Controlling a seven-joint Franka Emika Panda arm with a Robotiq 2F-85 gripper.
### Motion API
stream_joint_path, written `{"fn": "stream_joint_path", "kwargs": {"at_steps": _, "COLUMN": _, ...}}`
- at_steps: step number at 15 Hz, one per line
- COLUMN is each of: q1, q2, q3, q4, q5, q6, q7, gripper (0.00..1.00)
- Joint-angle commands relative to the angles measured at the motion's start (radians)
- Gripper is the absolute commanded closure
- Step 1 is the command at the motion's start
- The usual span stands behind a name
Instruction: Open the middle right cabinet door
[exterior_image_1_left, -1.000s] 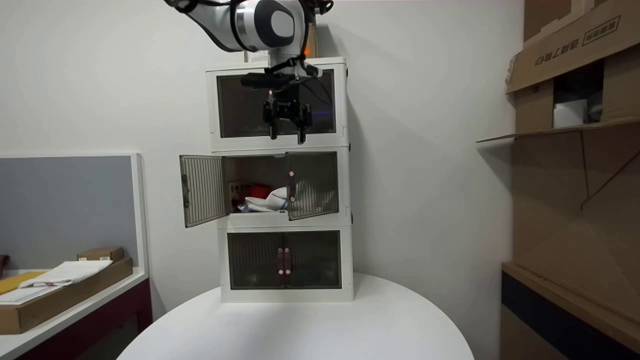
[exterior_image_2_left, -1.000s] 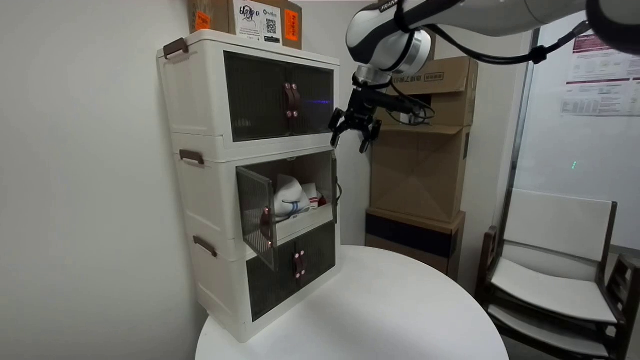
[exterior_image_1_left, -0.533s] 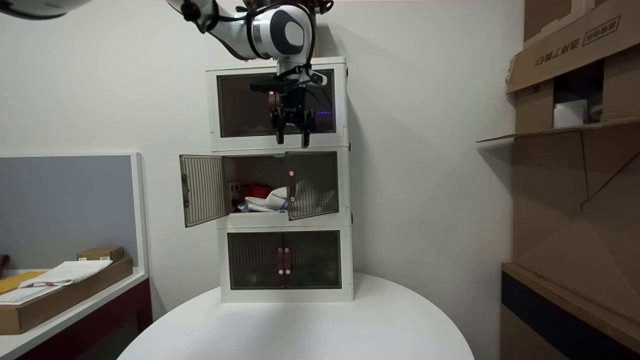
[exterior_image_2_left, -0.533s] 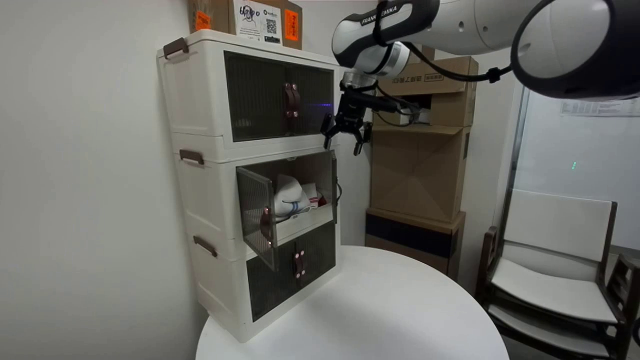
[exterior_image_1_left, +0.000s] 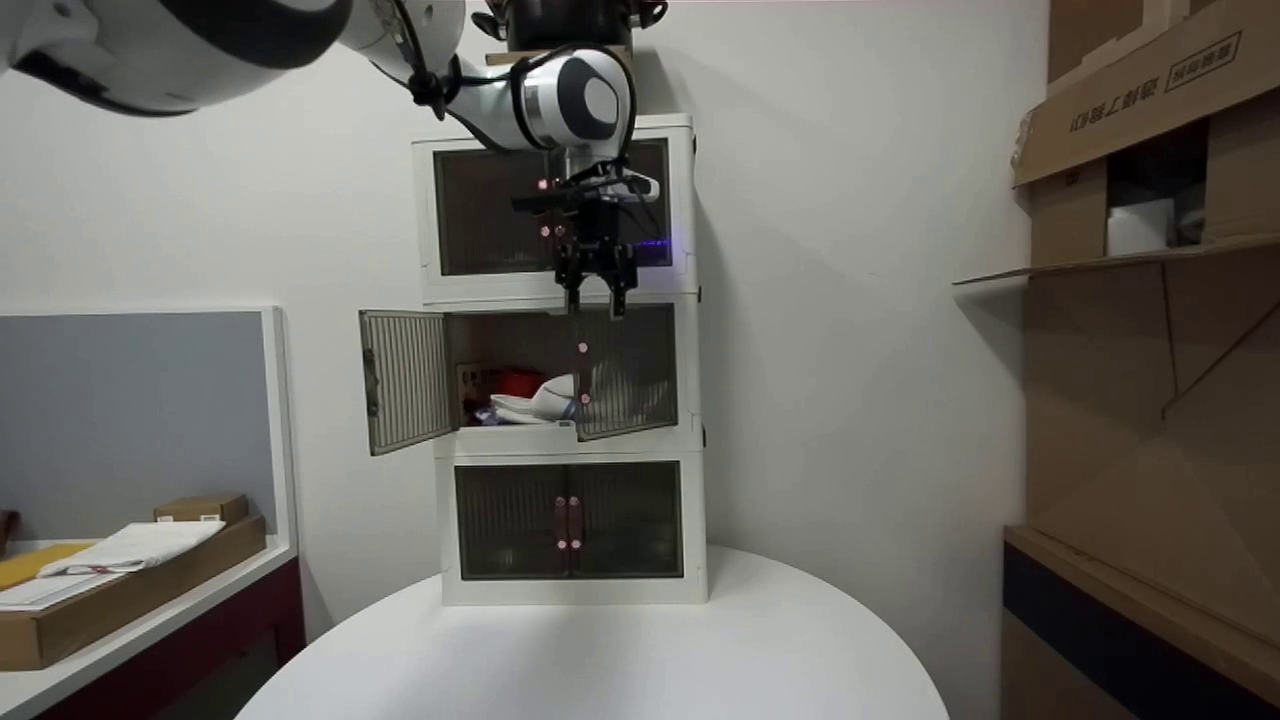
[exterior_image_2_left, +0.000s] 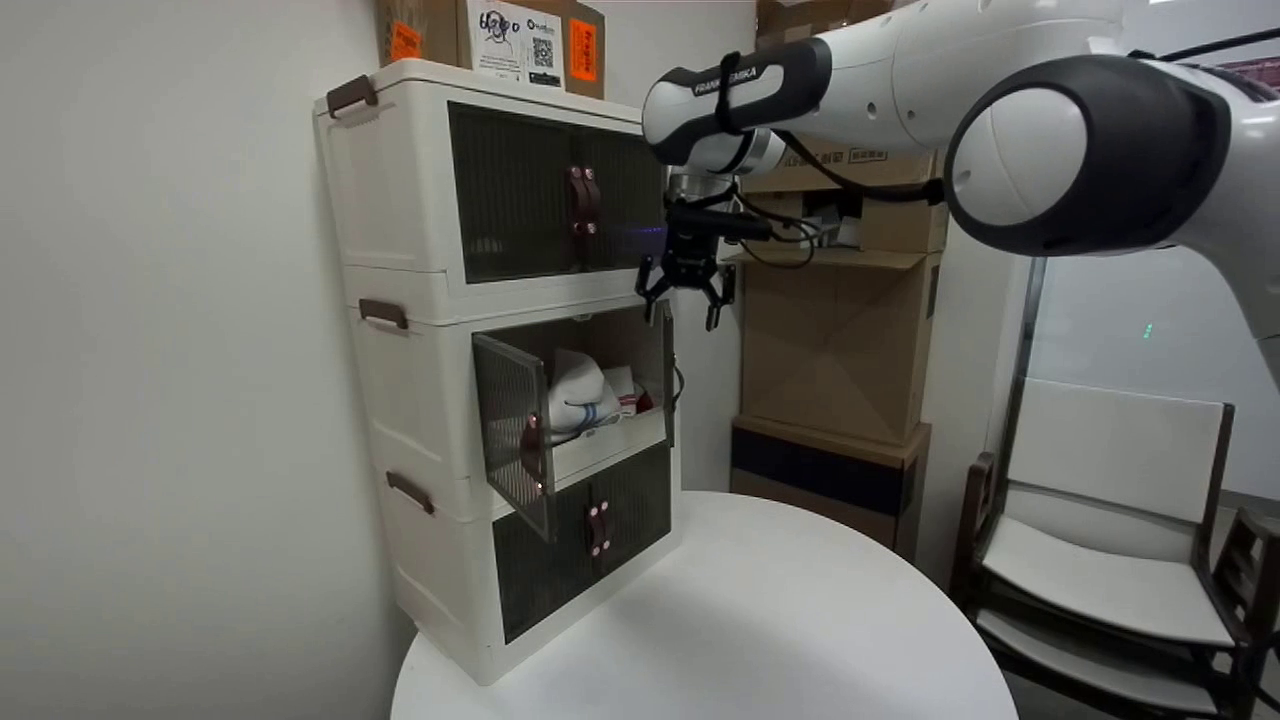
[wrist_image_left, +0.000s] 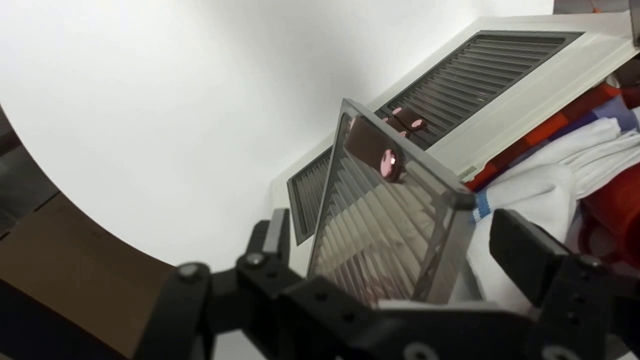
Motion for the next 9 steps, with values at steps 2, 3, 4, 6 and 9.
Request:
{"fn": "stream_joint_path", "kwargs": {"at_steps": 2, "q1": -0.003, "q2": 0.020, "q3": -0.029, "q4": 0.034, "q5": -0.038, "q6": -0.041, "q7": 0.052, "gripper": 0.00}}
{"fn": "stream_joint_path", "kwargs": {"at_steps": 3, "q1": -0.005, "q2": 0.013, "q3": -0.036, "q4": 0.022, "q5": -0.042, "q6": -0.036, "q7": 0.049, "gripper": 0.00}}
{"fn": "stream_joint_path", "kwargs": {"at_steps": 4, "q1": -0.009, "q2": 0.002, "q3": -0.044, "q4": 0.006, "q5": -0.048, "q6": -0.032, "q7": 0.042, "gripper": 0.00}}
{"fn": "stream_joint_path", "kwargs": {"at_steps": 6, "q1": -0.013, "q2": -0.015, "q3": -0.059, "q4": -0.022, "q5": -0.069, "q6": -0.021, "q7": 0.018, "gripper": 0.00}}
{"fn": "stream_joint_path", "kwargs": {"at_steps": 9, "q1": -0.018, "q2": -0.037, "q3": -0.079, "q4": -0.055, "q5": -0.127, "q6": -0.006, "q7": -0.043, "gripper": 0.00}}
